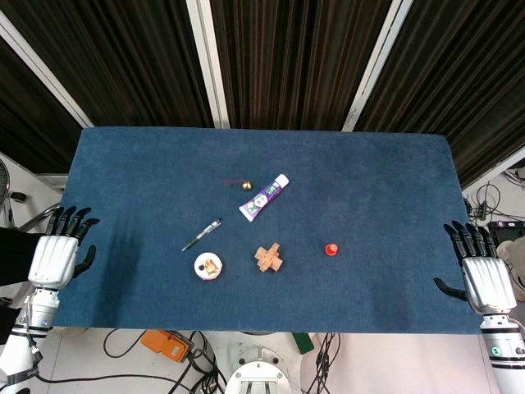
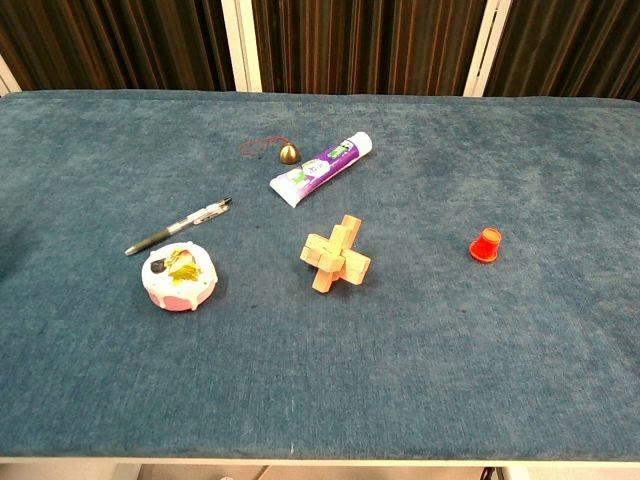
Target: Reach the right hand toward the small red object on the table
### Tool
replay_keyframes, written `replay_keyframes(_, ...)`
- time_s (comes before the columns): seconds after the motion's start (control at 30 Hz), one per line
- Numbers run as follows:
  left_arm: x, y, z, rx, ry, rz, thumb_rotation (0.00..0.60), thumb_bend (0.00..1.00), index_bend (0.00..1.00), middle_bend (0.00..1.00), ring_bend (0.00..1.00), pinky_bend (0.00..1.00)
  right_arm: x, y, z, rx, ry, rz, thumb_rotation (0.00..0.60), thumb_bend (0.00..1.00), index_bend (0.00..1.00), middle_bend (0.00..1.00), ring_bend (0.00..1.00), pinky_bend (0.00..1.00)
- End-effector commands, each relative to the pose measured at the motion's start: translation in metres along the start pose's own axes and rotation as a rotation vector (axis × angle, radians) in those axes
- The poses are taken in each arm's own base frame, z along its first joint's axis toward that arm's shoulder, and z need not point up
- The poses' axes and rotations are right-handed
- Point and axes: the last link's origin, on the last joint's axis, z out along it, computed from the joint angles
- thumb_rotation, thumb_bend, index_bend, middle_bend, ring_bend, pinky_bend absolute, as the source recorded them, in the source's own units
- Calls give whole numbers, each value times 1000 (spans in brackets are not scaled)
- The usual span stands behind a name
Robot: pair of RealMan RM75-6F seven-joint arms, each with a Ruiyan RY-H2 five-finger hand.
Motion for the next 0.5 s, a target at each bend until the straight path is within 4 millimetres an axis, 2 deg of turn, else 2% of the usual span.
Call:
replay_keyframes(0.03,0,0,0,-1,1,1,600,418,244,123,74,38,-1,0,0,1,-3,0,600,305,128,107,101,32)
replay_keyframes(0.27,-1,1,1,-6,-1,4,600,418,243,123,74,38,0,-3,-1,8,0,2,600,305,141,107,101,32)
replay_keyframes(0.5,0,2,-1,2,5,-10,600,418,243,123,74,38,-2,-5,2,23,-11,32,600,305,228,107,101,32)
